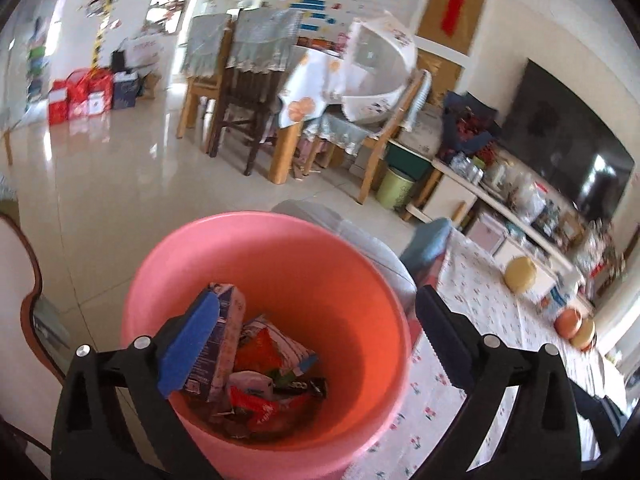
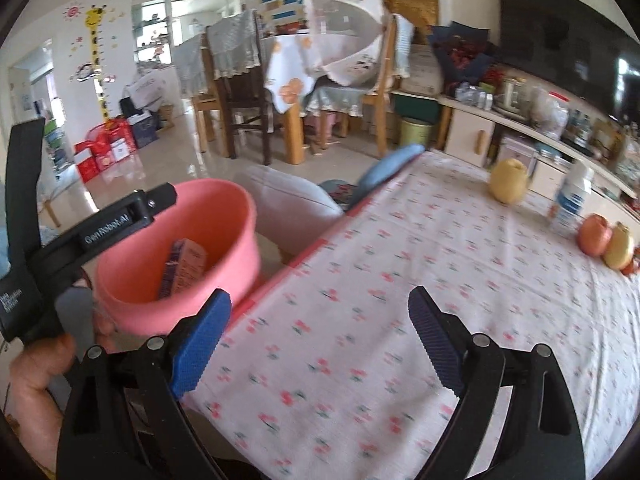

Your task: Collect trash

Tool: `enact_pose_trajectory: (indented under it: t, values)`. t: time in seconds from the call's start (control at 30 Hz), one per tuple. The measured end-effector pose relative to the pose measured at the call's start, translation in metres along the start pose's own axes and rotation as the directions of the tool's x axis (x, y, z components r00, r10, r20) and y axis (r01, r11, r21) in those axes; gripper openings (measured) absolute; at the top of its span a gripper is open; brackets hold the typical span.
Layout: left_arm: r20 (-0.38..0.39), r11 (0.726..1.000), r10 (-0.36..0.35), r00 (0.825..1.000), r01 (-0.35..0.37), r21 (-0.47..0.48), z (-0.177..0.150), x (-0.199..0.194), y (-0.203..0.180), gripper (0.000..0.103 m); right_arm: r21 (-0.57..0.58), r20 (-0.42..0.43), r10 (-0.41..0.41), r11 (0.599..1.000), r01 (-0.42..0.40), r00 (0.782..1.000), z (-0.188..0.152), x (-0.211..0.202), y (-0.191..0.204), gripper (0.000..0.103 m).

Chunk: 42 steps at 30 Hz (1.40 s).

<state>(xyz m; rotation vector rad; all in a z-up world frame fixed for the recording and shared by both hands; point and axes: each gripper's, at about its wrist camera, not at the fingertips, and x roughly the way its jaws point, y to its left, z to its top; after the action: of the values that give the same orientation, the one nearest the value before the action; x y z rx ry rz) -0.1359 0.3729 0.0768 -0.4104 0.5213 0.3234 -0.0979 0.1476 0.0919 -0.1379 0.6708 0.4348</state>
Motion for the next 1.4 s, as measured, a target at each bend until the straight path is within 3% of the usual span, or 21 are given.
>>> enact_pose_trajectory:
  t: [0.13,0.57,0.87,1.1,1.4]
  values:
    - [0.005,0.995,-0.020,1.000,0.019,0.095,-0.007,-0.009,-0.028,0.099,0.028,-0.004,-0.072,0.997,0.072,0.997,-0.018,-0.018,-0.024,0.090]
    - [0.070,0.954,-0.066,0.995,0.042,0.296,-0.030,-0.055,-0.107,0.099,0.117,0.011,-0.200,0.973,0.198,0.980,-0.063,-0.091,-0.084,0.094]
    - [0.136,0.908,-0.120,0.983,0.054,0.416,-0.054,-0.105,-0.160,0.099,0.237,0.026,-0.239,0.945,0.227,0.971,-0.089,-0.149,-0.121,0.094]
    - [0.144,0.882,-0.199,0.969,0.113,0.457,-0.070,-0.141,-0.188,0.099,0.286,0.073,-0.311,0.917,0.279,0.947,-0.107,-0.201,-0.137,0.095]
    - [0.175,0.842,-0.290,0.941,0.163,0.514,-0.087,-0.192,-0.219,0.099,0.307,0.136,-0.410,0.883,0.356,0.902,-0.126,-0.259,-0.145,0.096]
